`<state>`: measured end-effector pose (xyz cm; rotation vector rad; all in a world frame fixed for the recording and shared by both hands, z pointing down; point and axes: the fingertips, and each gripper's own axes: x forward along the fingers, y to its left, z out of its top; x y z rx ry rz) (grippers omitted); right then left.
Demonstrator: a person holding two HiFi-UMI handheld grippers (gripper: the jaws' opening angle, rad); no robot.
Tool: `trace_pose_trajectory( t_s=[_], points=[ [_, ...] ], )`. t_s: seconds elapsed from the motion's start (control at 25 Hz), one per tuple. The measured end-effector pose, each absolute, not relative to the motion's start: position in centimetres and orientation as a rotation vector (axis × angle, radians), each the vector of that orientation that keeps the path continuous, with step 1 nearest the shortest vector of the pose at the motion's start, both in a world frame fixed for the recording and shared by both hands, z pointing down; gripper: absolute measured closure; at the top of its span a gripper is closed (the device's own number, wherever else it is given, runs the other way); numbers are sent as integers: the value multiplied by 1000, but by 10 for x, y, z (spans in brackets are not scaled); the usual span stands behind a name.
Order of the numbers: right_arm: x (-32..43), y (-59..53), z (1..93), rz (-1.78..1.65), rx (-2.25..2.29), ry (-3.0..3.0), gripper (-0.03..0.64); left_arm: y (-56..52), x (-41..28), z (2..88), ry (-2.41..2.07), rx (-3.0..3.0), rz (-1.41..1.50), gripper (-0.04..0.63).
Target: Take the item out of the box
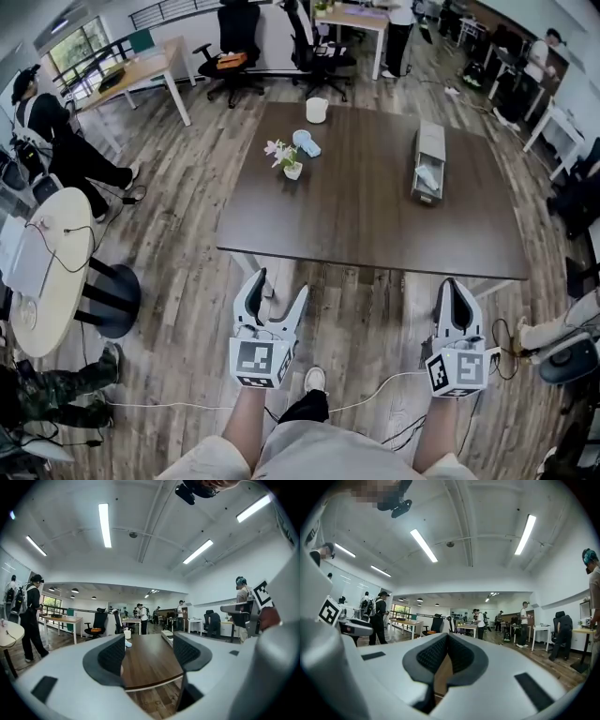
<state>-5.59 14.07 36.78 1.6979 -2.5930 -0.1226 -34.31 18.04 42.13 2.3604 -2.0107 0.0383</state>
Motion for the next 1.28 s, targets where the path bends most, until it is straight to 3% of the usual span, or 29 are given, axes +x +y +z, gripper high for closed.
trace_pose_trajectory(
  t_s=[0.28,0.6,1.28],
  points=[
    [-88,97,341,-193,1721,-2611,615,133,-381,401,-2048,2377,9,268],
    [-69,72,331,-205,1816,-2591,615,97,-375,383,-2038,2430,-3,268],
    [59,-57,318,-188,1991,-2572,615,-54,-254,351,-1971,2564,0,268]
  ],
)
